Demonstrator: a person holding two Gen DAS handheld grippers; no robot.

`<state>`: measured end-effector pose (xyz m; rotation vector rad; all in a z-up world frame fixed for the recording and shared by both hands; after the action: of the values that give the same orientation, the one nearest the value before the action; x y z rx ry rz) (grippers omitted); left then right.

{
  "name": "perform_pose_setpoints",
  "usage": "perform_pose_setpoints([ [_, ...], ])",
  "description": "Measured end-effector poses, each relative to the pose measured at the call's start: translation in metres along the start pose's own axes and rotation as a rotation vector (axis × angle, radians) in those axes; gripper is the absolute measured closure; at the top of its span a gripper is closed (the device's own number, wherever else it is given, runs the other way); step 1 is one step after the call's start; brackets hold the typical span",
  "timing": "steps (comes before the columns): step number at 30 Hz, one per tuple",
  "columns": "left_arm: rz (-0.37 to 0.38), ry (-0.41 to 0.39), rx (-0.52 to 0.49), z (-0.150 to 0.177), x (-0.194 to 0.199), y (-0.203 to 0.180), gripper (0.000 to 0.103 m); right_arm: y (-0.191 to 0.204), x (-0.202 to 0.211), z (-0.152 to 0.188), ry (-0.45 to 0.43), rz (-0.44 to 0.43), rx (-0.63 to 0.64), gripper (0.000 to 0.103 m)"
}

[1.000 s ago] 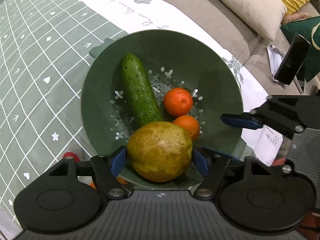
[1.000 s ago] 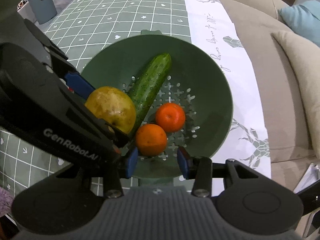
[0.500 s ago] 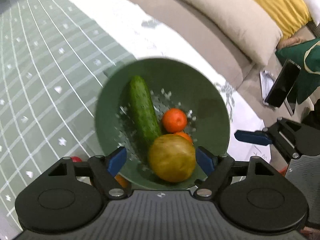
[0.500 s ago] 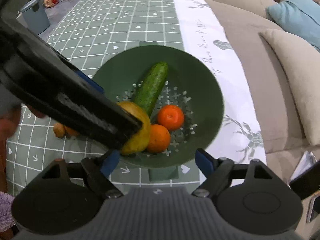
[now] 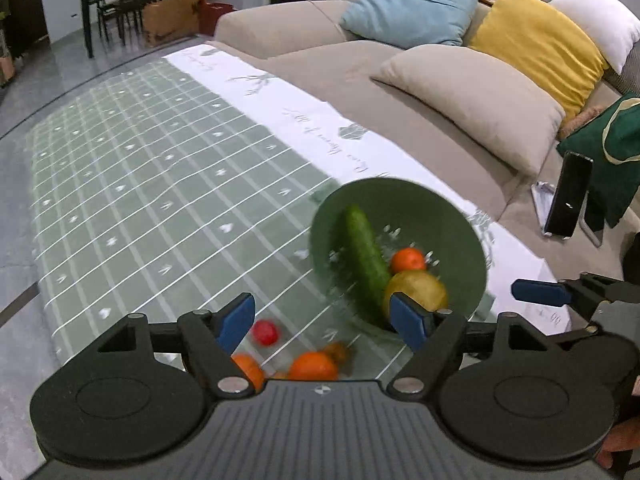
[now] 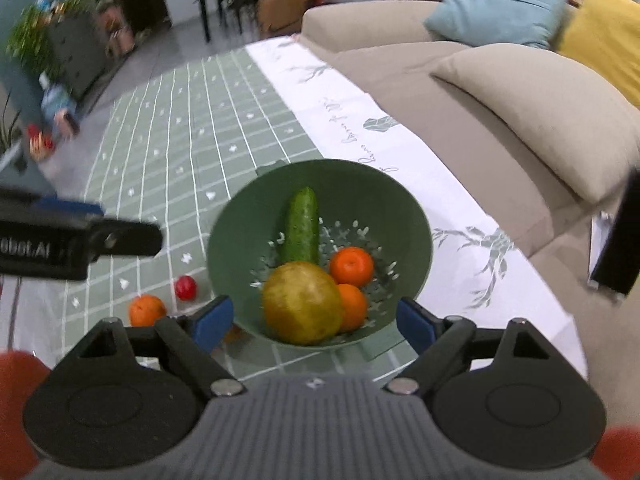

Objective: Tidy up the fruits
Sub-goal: 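Lower the pomelo and orange into the colander and open both tools, then grasp an orange with the left tool while the right tool grasps another orange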

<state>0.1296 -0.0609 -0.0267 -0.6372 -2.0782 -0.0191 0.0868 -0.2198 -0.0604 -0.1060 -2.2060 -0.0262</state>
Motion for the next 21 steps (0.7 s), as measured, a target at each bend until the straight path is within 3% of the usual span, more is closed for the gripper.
perform_pose_setpoints([
  [7, -0.030, 0.008, 0.037, 0.042, 0.013, 0.020, 0.018, 0.020, 0.006, 0.035, 0.020, -0.034, -0.055, 0.018],
  [18, -0.012, 0.121, 0.106, 0.102, 0.000, 0.037, 0.029, 0.049, -0.006, 0.080, 0.112, -0.052, 0.035, 0.020],
  [21, -0.014, 0.134, 0.112, 0.109, 0.000, 0.040, 0.032, 0.054, -0.009, 0.083, 0.117, -0.057, 0.053, 0.027],
])
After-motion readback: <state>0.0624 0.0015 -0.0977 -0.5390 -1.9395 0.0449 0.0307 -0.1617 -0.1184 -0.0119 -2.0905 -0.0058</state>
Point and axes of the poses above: each gripper's, at about its wrist camera, not at the fingertips, and x roughly against the way its jaws point, y to its left, z to its underside, the point moved 6 cm from there along -x, roughly the way its jaws point, and after that the axes turned 11 degrees about z, right-handed, at the moved point
